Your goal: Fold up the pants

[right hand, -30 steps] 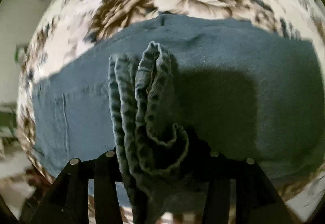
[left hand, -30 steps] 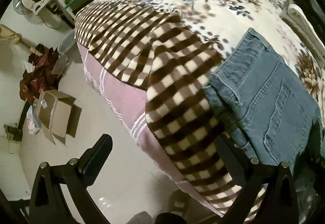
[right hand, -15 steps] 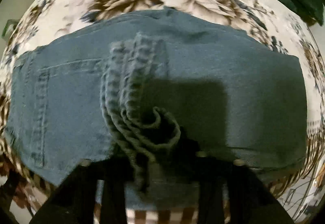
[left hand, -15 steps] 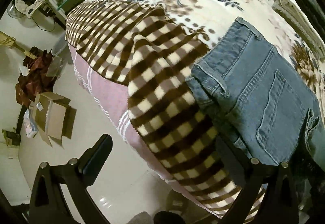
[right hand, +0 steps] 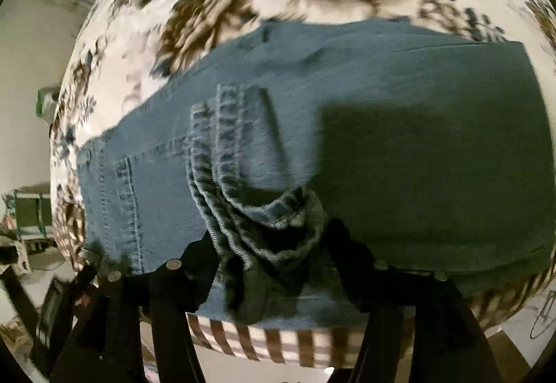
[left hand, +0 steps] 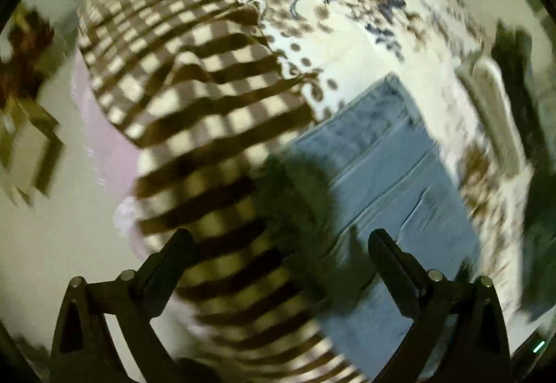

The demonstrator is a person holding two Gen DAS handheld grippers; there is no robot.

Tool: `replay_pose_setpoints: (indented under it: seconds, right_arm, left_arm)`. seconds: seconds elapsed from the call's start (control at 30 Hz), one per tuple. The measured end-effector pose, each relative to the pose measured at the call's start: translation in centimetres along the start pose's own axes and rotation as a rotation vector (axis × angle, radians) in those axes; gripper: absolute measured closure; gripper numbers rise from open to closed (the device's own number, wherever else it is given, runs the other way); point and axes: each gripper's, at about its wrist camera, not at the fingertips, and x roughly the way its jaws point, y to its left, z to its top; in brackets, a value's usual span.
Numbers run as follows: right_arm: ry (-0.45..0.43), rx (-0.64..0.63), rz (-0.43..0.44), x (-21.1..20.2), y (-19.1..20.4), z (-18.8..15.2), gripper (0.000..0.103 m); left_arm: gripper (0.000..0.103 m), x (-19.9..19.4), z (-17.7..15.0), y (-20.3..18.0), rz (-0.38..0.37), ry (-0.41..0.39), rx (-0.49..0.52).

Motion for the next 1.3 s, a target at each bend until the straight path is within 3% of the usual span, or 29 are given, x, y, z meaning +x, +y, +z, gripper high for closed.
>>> replay_pose_setpoints:
  seconds: [0.03,0.07,0.1,0.17,0.23,0.27,0.3,0.43,0.47,0.53,0.63,0.73,0.9,1.13,1.3]
  right_arm:
    - [-0.001,0.003,-0.005,-0.3,-0.5,0.1,0.039]
    - [0.000,0.004,-0.012,-0.3,-1.3,0.7,0.039]
    - [0.007,0.009,-0.020,-0.5,-2.3,1.0,0.039]
    - [0.018,0.021,-0.003,-0.7,-3.6,1.2,0.039]
    - [0.024,0.013,0.026,-1.4,-4.0,0.7,0.039]
    - [0.020,0.001,0.039,-1.9,-4.1,0.5,0.038]
    - [0.025,-0.004,0.063,-1.8,-3.4,0.2,0.038]
    - [0.093,-0.070,0.314,-2.8,-1.7,-0.7,0.034]
    - [0.087,-0.096,0.323,-3.2,-1.2,-0.9,0.033]
    - [0.029,-0.143,0.185,-3.6,-0.4,-1.1,0.032]
    - [0.019,-0.172,0.007,-1.4,-0.5,-0.6,0.032]
    - [0.077,-0.178,-0.115,2.3,-0.9,0.1,0.032]
    - [0.064,-0.189,-0.166,3.4,-0.8,0.5,0.032]
    - [0.057,-0.209,-0.242,4.1,0.3,0.2,0.032]
    - [0.062,-0.211,-0.240,3.8,0.4,0.5,0.032]
  left_arm:
    - [0.015,0.6,0.4,0.3,-0.040,-0.003,-0.034]
    - [0.053,1.1,0.7,0.7,-0.084,0.001,-0.064]
    - [0.077,1.8,0.9,1.0,-0.107,0.014,-0.090]
    - [0.076,2.9,1.3,1.8,-0.127,0.035,-0.139]
    - [0.067,3.3,1.3,1.8,-0.119,0.039,-0.129]
    - [0.056,3.4,1.3,1.9,-0.107,0.038,-0.121]
    - [0.051,3.5,1.2,2.2,-0.124,0.042,-0.130]
    - [0.048,4.3,1.1,3.7,-0.222,0.058,-0.205]
    - [0.046,4.4,1.1,3.8,-0.227,0.059,-0.207]
    - [0.046,4.6,1.3,3.4,-0.226,0.054,-0.206]
    - [0.049,4.2,1.2,2.8,-0.227,0.018,-0.192]
    - [0.073,3.2,1.0,1.8,-0.198,-0.036,-0.138]
    - [0.082,0.0,0.2,0.2,-0.191,-0.144,-0.052]
    - [0.084,-4.5,-1.0,-3.3,-0.198,-0.255,0.068]
    - [0.085,-7.7,-2.4,-6.4,-0.195,-0.326,0.191]
